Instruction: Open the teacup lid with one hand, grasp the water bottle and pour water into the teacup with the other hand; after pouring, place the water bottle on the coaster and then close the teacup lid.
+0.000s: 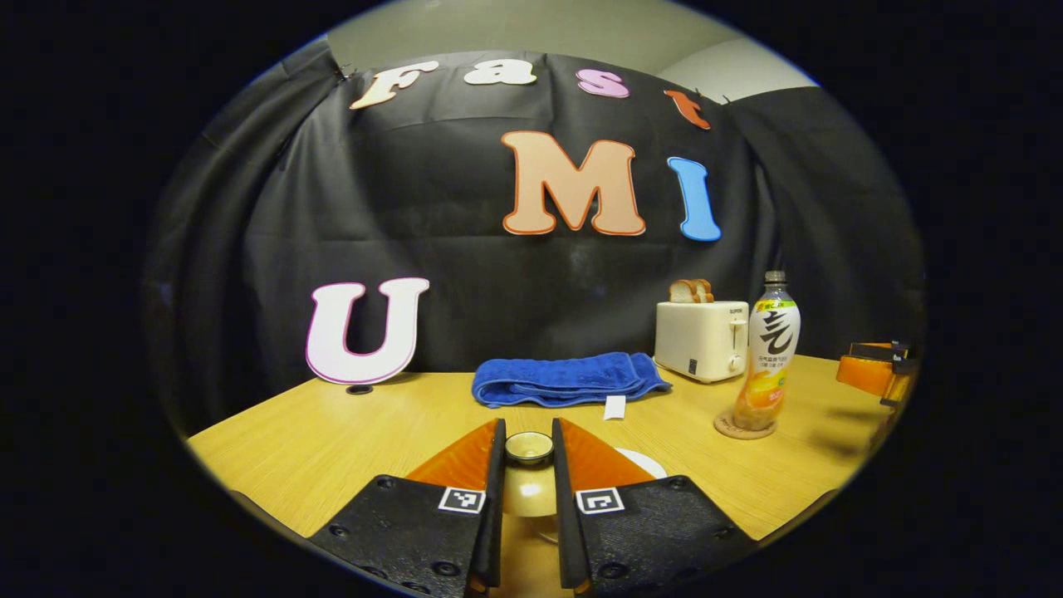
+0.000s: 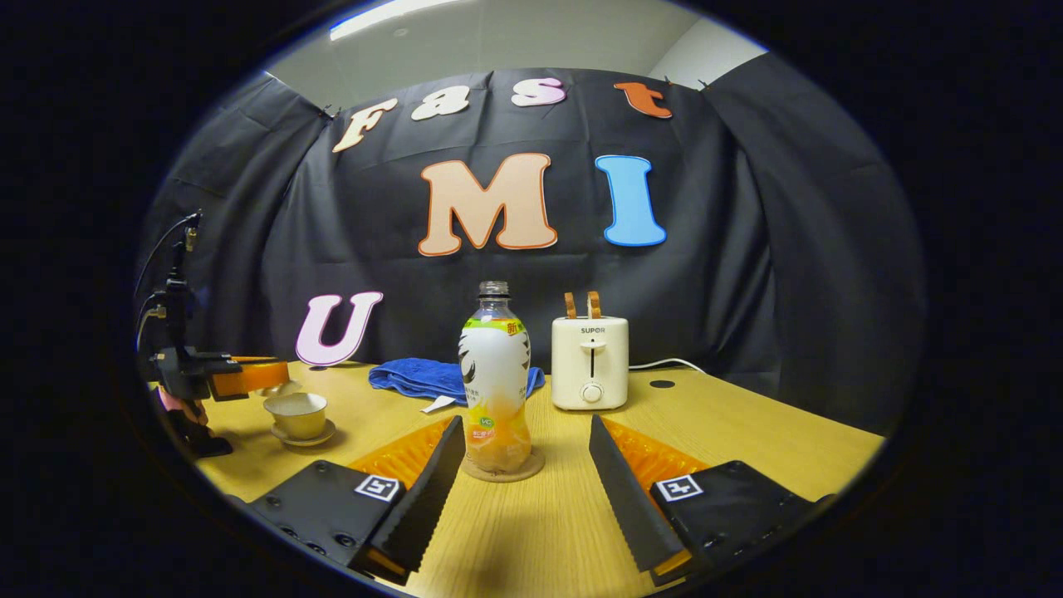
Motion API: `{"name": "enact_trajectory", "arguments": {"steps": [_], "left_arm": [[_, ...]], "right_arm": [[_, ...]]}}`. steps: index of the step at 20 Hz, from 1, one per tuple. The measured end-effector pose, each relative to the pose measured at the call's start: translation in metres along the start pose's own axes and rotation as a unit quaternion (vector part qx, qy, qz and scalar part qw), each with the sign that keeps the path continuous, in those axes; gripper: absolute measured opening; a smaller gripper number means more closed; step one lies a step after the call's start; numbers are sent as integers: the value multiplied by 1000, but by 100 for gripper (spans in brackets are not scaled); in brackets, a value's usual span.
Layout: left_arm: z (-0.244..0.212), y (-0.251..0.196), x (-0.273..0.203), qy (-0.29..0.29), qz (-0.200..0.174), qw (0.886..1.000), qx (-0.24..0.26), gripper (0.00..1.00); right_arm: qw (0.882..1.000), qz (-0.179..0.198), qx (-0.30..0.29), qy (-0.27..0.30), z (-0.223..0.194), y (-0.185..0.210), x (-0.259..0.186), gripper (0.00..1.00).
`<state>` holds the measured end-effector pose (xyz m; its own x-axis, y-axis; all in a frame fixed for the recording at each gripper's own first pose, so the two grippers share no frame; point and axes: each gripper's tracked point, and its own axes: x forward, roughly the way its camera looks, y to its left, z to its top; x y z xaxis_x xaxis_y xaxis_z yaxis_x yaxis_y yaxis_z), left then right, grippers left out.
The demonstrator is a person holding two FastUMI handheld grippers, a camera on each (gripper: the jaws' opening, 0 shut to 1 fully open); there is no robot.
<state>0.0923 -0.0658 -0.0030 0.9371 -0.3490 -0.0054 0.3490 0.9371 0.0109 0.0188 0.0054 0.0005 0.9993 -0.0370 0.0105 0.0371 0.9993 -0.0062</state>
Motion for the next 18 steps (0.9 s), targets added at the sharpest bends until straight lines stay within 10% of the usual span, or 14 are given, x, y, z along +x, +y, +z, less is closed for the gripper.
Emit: {"name": "enact_trajectory", "arguments": {"steps": [18], "left_arm": [[-16, -37, 2, 51, -95, 993, 53, 26]], "right_arm": [[1000, 2, 0, 1, 1, 1, -1, 95]]}}
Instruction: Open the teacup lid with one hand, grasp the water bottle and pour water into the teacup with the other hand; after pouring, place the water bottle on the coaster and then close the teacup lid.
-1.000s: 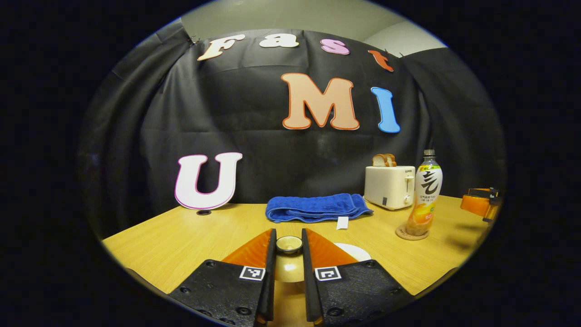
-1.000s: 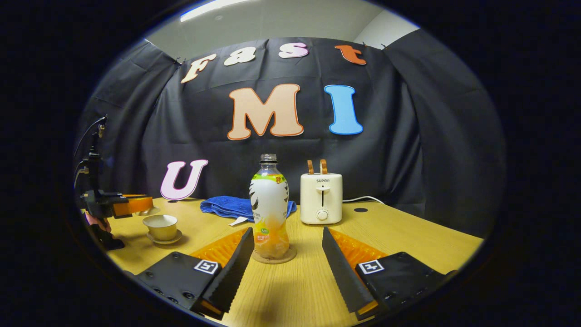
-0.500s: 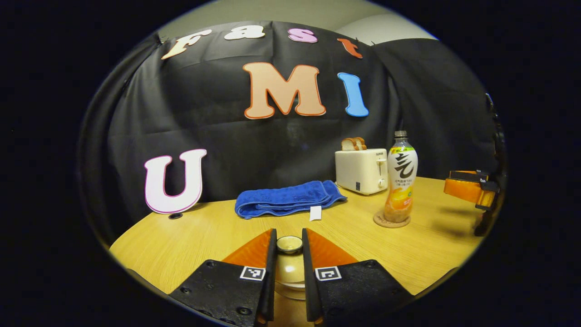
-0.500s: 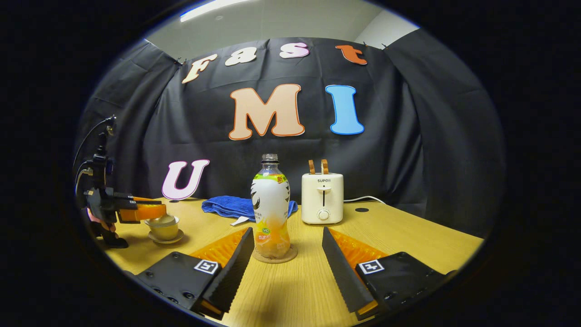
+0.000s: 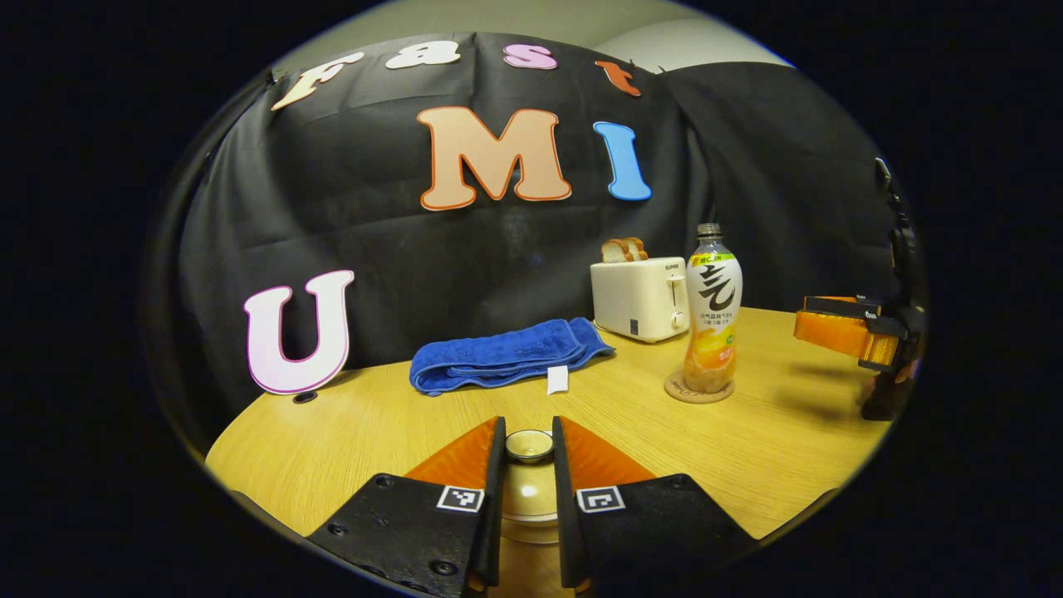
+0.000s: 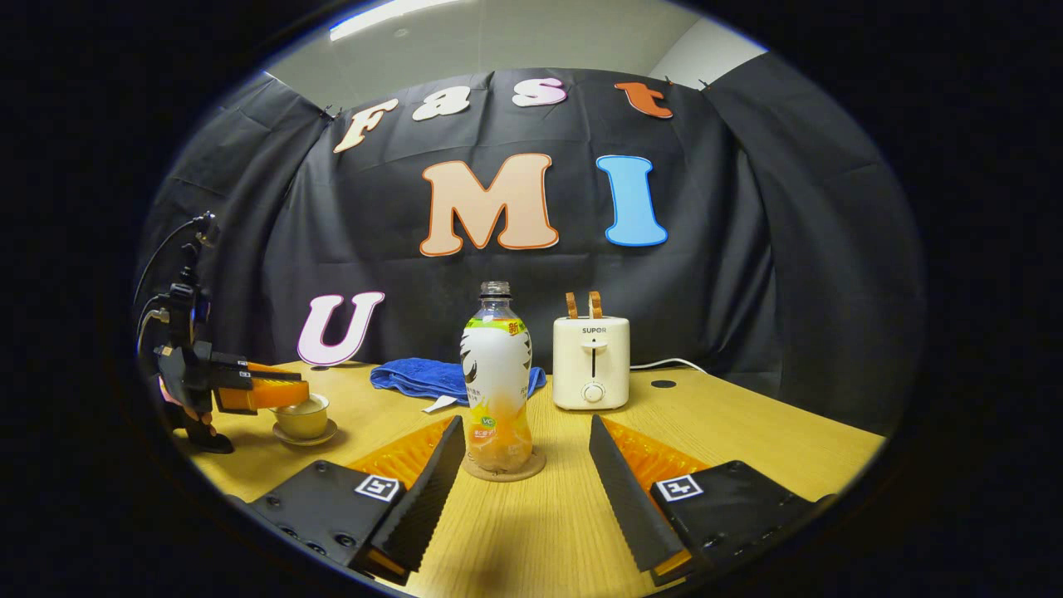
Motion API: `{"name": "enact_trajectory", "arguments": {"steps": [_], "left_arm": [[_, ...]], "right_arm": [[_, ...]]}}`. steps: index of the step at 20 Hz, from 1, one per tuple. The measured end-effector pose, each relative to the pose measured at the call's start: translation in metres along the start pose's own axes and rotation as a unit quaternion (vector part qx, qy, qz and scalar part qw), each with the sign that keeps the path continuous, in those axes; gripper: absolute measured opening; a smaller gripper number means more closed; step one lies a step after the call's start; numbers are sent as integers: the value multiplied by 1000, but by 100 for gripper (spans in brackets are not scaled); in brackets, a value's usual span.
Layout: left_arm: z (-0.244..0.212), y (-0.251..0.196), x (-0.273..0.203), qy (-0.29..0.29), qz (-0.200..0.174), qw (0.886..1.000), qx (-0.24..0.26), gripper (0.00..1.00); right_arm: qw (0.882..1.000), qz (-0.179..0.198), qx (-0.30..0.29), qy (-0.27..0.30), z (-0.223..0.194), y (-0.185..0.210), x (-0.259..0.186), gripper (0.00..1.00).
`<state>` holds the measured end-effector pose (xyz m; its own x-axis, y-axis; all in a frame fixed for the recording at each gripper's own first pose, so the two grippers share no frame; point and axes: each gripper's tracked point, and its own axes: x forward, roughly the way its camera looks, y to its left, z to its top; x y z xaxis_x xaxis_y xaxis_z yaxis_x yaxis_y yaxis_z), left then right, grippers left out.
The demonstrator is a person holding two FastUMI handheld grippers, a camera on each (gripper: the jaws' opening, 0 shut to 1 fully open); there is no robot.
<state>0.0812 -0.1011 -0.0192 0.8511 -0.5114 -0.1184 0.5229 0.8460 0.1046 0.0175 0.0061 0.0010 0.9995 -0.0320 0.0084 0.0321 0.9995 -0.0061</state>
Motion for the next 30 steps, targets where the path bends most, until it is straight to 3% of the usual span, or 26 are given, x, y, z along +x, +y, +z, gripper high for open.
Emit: {"name": "enact_trajectory", "arguments": {"steps": [4, 6, 9, 15, 22, 27, 30], "left_arm": [[0, 2, 0, 1, 6, 1000, 0, 29], [-2, 5, -1, 6, 17, 1000, 4, 46], [0, 1, -2, 7, 28, 999, 27, 98], [15, -13, -17, -38, 37, 995, 89, 96], [20, -9, -50, -69, 55, 996, 31, 96], [14, 12, -74, -67, 109, 992, -11, 96], [9, 36, -90, -70, 157, 983, -58, 96]], "right_arm": [[1000, 0, 0, 0, 0, 0, 0, 95], [1000, 0, 0, 0, 0, 0, 0, 95], [1000, 0, 0, 0, 0, 0, 0, 95], [1000, -2, 0, -1, 0, -1, 0, 95], [1000, -3, 0, -1, 0, -1, -1, 92], [1000, -5, 0, 0, 0, -2, -2, 93], [1000, -10, 0, -1, 0, -5, -4, 95]]}}
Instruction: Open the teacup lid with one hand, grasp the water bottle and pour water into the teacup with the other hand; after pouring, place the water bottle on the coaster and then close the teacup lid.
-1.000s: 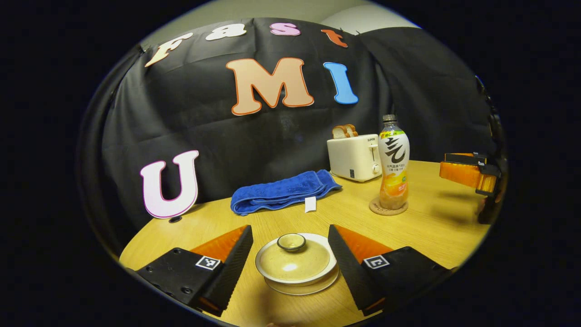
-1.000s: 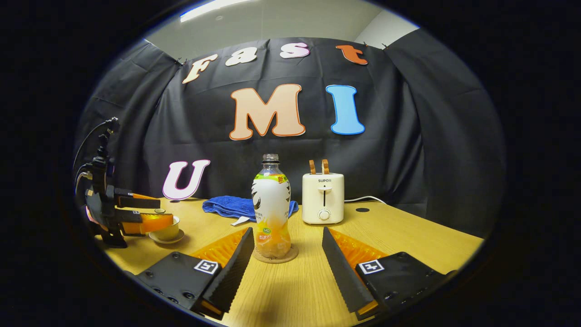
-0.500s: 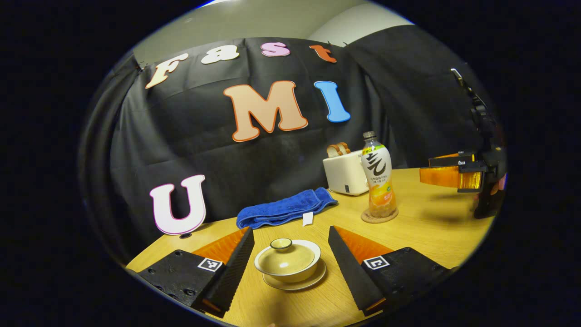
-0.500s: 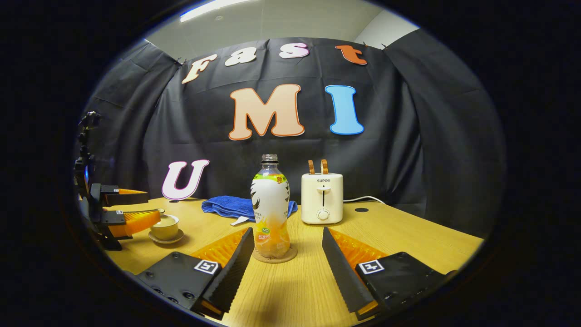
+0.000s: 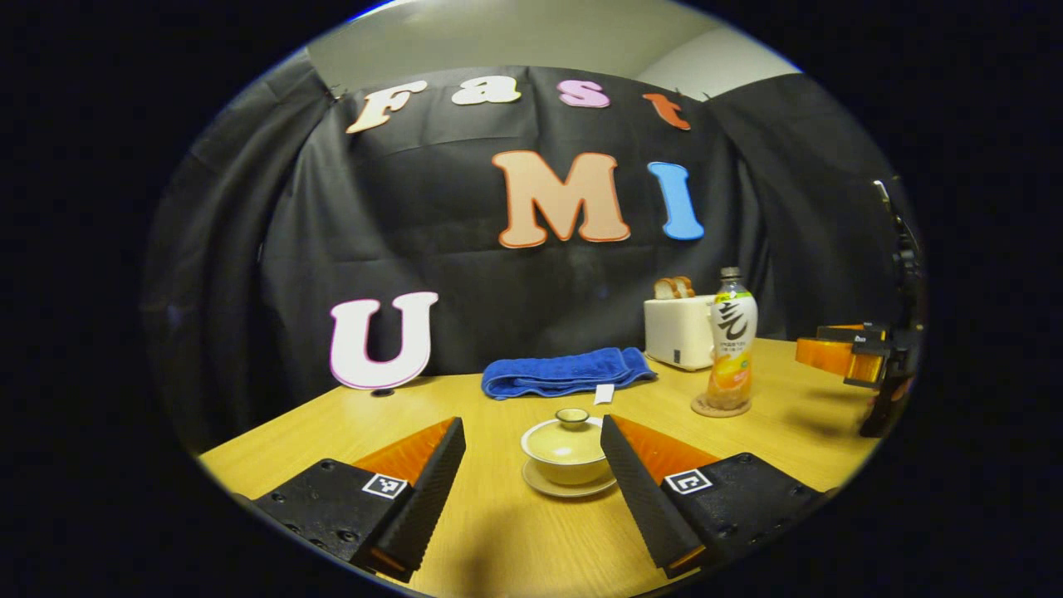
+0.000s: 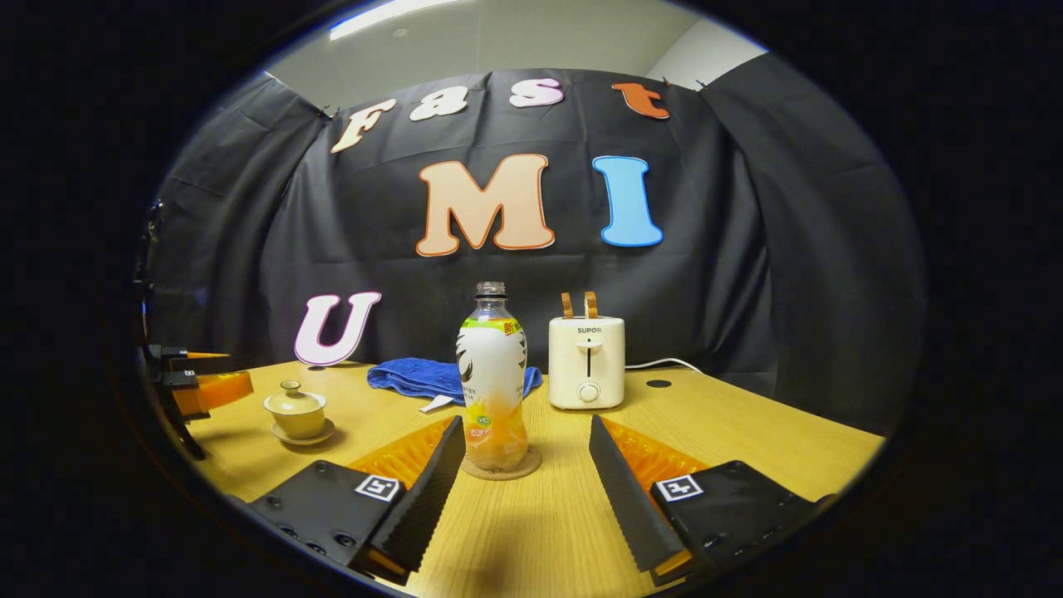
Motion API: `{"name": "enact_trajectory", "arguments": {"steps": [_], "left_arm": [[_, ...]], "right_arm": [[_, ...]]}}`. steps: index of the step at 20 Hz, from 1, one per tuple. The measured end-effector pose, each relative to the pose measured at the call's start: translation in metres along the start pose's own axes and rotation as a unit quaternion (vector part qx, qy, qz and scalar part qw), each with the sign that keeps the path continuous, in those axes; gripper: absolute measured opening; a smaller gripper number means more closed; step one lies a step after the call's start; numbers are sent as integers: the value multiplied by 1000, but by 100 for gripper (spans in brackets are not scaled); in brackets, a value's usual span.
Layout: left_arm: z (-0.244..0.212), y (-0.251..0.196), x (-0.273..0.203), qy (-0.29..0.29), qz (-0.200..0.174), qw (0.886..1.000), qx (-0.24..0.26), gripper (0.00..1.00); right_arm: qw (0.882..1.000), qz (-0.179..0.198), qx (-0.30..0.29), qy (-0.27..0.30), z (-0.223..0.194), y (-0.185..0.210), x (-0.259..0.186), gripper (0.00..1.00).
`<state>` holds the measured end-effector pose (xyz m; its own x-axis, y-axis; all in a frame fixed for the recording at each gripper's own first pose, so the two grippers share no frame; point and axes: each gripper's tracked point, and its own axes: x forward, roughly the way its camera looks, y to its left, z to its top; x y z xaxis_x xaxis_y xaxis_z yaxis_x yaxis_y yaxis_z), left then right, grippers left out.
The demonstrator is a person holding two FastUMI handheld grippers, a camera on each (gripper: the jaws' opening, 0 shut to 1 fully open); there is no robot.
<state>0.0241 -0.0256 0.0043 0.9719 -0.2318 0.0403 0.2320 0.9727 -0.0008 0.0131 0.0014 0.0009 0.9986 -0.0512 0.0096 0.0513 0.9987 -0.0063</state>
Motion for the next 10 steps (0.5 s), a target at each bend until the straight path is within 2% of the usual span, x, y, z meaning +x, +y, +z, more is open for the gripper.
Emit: {"name": "enact_trajectory", "arguments": {"steps": [5, 10], "left_arm": [[0, 32, -9, 4, 75, 997, -3, 94], [-1, 63, -22, 7, 164, 986, 1, 94]], "right_arm": [[1000, -24, -1, -1, 0, -10, -3, 95], [998, -69, -3, -3, 2, -28, -9, 95]]}}
